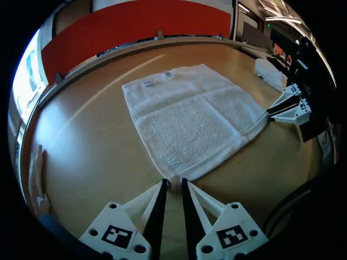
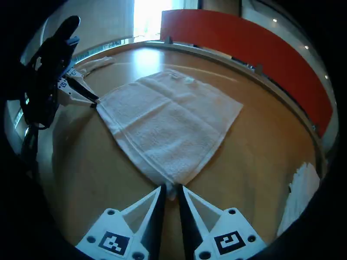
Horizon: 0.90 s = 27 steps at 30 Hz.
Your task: Fold towel
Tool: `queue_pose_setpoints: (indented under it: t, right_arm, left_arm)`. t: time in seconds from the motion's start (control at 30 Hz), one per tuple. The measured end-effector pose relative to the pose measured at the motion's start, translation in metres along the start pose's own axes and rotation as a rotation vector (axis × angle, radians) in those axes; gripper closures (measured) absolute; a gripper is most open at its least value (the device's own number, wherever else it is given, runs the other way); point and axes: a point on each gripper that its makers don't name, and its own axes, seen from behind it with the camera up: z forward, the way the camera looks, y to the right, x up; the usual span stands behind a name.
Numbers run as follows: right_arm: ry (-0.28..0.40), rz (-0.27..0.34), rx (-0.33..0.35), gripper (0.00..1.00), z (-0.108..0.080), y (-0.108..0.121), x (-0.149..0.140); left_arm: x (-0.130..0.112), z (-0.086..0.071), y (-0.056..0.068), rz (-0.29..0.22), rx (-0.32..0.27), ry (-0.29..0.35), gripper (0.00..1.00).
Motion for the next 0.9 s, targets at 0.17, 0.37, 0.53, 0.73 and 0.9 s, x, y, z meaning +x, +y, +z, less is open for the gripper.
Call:
queue_pose_setpoints:
  t: [0.17, 0.37, 0.53, 0.73, 0.9]
  right_arm:
    - [-0.003, 0.012, 0.000, 0.83, 0.000, 0.000, 0.000]
    - [0.004, 0.028, -0.002, 0.84, -0.001, 0.003, 0.003]
    - [0.008, 0.020, -0.005, 0.84, -0.003, 0.005, 0.005]
    - [0.017, 0.012, -0.005, 0.84, -0.007, 0.007, 0.011]
    - [0.028, 0.003, -0.003, 0.84, -0.018, 0.009, 0.020]
  left_arm:
    - [0.000, 0.000, 0.000, -0.023, 0.000, -0.002, 0.87]
    - [0.000, 0.000, 0.001, -0.061, 0.000, 0.000, 0.91]
    - [0.002, 0.000, 0.002, -0.070, -0.005, 0.000, 0.91]
    - [0.007, -0.007, 0.003, -0.092, -0.011, 0.009, 0.91]
    - [0.013, -0.020, 0.006, -0.120, -0.017, 0.016, 0.91]
